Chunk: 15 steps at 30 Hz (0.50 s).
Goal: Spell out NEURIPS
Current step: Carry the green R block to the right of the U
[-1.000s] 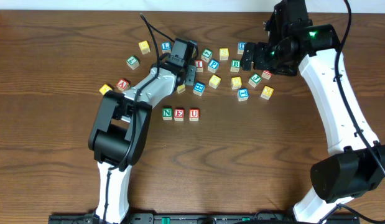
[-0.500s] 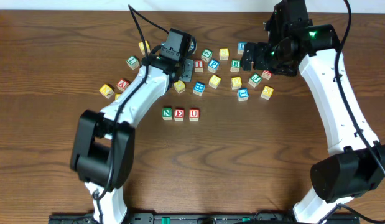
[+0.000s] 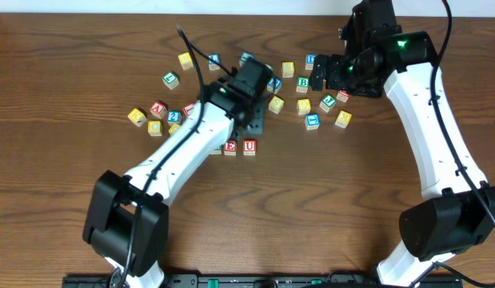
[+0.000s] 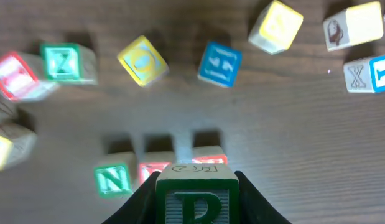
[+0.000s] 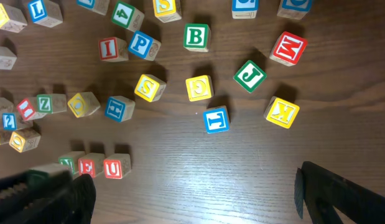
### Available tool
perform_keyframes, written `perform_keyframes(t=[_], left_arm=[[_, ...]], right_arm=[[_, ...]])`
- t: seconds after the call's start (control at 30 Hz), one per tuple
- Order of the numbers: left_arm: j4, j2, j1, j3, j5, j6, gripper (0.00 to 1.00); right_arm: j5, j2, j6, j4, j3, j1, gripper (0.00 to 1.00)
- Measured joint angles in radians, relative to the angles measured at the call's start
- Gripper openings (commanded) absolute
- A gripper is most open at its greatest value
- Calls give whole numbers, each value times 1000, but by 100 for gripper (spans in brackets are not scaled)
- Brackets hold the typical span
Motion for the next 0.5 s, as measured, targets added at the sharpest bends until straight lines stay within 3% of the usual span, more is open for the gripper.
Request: perform_keyframes(t=[0.5], left_arm=[[243,72,-126,-134,0,-104,27]], right_arm=[[0,0,0,0,0,0,99]])
